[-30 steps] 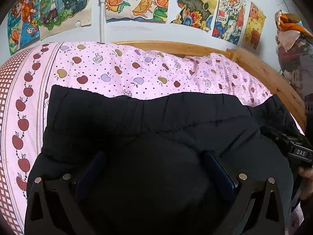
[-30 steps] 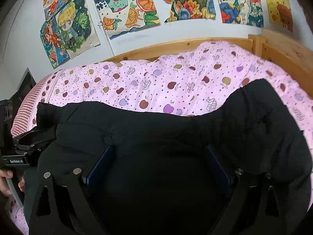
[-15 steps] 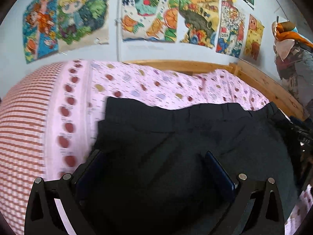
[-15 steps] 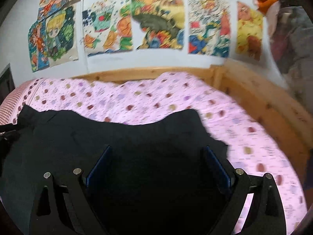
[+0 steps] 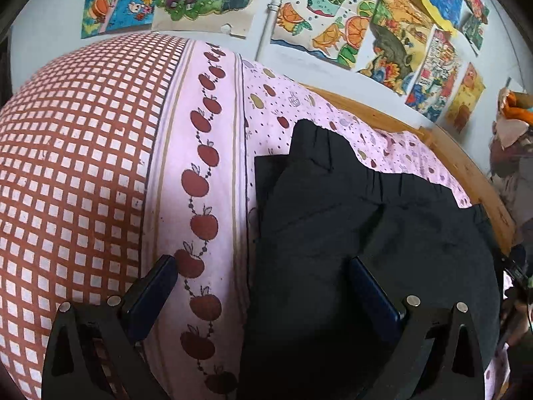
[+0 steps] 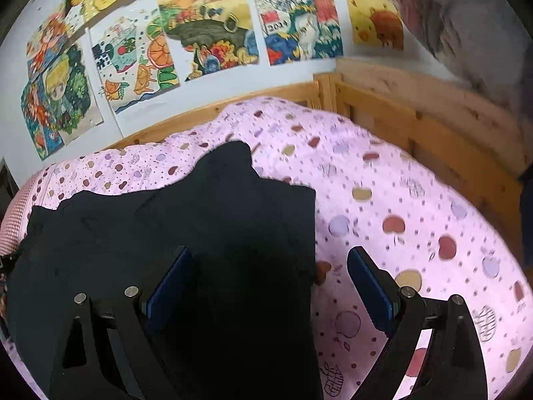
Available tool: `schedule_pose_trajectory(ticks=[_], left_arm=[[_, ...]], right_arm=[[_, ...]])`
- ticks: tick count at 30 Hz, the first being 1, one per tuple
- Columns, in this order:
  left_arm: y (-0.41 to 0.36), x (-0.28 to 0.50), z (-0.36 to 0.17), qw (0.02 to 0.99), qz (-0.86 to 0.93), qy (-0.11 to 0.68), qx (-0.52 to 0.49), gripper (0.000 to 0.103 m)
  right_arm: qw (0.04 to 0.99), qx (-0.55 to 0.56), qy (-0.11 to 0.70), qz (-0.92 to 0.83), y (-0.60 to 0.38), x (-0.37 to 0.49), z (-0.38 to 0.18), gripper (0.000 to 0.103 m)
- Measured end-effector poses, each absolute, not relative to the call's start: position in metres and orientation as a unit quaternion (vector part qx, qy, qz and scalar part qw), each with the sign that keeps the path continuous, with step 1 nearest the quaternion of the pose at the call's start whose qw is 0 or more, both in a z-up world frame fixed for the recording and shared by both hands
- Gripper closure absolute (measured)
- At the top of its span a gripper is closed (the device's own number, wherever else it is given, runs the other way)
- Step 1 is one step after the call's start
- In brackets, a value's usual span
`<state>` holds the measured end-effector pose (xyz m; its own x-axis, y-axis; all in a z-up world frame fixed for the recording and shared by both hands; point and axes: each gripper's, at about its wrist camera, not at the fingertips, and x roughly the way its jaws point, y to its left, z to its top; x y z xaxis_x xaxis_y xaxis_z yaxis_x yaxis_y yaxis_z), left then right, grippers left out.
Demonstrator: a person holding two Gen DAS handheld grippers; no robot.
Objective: Fold large clothes
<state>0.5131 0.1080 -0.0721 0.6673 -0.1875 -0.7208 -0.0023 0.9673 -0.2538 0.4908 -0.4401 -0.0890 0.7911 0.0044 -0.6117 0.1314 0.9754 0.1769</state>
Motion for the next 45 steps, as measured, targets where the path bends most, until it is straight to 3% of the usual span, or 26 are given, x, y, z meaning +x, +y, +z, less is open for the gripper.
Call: schedule_pose_trajectory(ticks=[12, 38, 39, 41, 45], left_arm=[[0.095, 0.515, -0.087, 0.895, -0.102, 0.423, -0.094, 0.000], [0.074, 0.544, -0.120, 0.838, -0.213, 0.478, -0.152, 0.000], [0.074, 0.543, -0.120, 0.838, -0.215, 0.478, -0.153, 0.001], [0.078, 0.539, -0.121, 0.833, -0.227, 0.477, -0.163, 0.020], [0.080, 0.530, -0.120, 0.834, -0.236, 0.464, -0.182, 0.039]], right_arm=[[0.914, 0.188, 0.359, 0.032, -0.453, 0.500, -0.136, 0.002], [0.876, 0.227, 0.391, 0.166, -0.444, 0.506, -0.167, 0.001], [0.875, 0.226, 0.397, 0.162, -0.443, 0.505, -0.166, 0.002], [0.877, 0.212, 0.403, 0.152, -0.438, 0.503, -0.162, 0.002], [0.886, 0.178, 0.406, 0.135, -0.424, 0.498, -0.153, 0.009]])
